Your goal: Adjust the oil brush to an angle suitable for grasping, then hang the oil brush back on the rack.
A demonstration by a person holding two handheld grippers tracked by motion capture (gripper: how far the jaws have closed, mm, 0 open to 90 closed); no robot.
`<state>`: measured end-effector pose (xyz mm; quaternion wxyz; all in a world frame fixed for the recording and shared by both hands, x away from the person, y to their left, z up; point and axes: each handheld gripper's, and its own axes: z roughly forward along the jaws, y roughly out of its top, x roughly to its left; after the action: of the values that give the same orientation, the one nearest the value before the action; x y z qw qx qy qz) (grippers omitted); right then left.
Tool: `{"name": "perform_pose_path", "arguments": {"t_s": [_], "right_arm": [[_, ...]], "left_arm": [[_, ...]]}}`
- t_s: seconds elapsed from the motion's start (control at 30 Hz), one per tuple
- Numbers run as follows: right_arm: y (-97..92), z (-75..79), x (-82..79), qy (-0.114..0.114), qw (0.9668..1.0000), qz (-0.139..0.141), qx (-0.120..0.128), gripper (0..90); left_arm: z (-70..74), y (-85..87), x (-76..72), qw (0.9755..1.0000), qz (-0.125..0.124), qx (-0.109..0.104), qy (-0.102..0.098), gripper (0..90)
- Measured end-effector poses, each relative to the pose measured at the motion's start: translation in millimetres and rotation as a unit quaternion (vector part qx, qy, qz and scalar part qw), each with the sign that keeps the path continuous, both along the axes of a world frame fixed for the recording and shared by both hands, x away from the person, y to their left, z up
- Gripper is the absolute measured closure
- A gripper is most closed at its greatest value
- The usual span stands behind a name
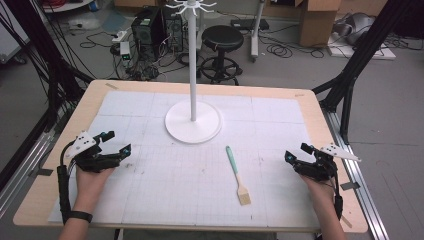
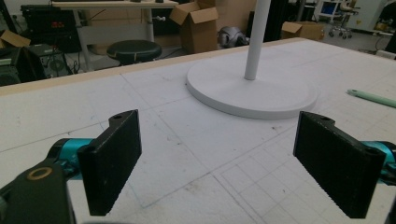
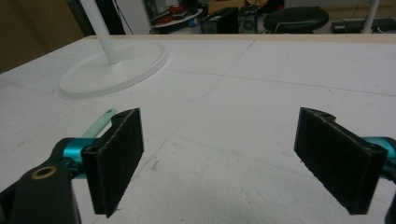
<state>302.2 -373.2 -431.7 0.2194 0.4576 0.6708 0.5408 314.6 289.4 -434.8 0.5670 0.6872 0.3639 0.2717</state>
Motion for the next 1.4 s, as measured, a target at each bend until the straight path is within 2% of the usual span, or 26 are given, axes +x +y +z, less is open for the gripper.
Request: {"name": "perform_pose_path", "arguments": {"t_s": [0.23, 0.6, 0.73, 0.9, 1.13, 1.17, 1.4], "right_arm": [[-1.1, -0.1, 0.2, 0.0, 1.0, -0.003, 0.001, 15.0], [0.6, 6.8, -2.2, 0.002, 0.9999, -0.008, 0.008, 14.9], [3.4, 9.1, -1.3, 0.008, 1.0, -0.004, 0.002, 15.0], [8.1, 10.9, -2.6, 0.005, 1.0, 0.002, -0.002, 15.0], [25.1, 14.4, -3.5, 0.017, 0.9997, 0.015, 0.003, 15.0], [32.1, 14.3, -3.4, 0.026, 0.9994, 0.022, 0.002, 15.0], [59.4, 11.7, -1.7, 0.042, 0.9977, 0.047, -0.026, 15.1]], "left_arm": [[-0.8, -1.4, 0.4, 1.0, -0.001, 0.004, 0.002, 15.9], [0.0, 0.1, 0.8, 1.0, -0.003, -0.002, -0.005, 15.9], [-0.7, -0.7, 1.2, 1.0, -0.004, -0.001, -0.003, 15.9], [-1.5, -2.3, 1.6, 1.0, -0.008, 0.003, -0.001, 15.9], [-2.8, -2.6, 2.5, 0.9999, -0.008, 0.006, 0.005, 15.9], [-2.6, -2.7, 2.3, 0.9999, -0.009, 0.005, 0.004, 15.9], [-4.0, -4.0, 3.1, 0.9999, -0.012, 0.009, 0.007, 16.0]]}}
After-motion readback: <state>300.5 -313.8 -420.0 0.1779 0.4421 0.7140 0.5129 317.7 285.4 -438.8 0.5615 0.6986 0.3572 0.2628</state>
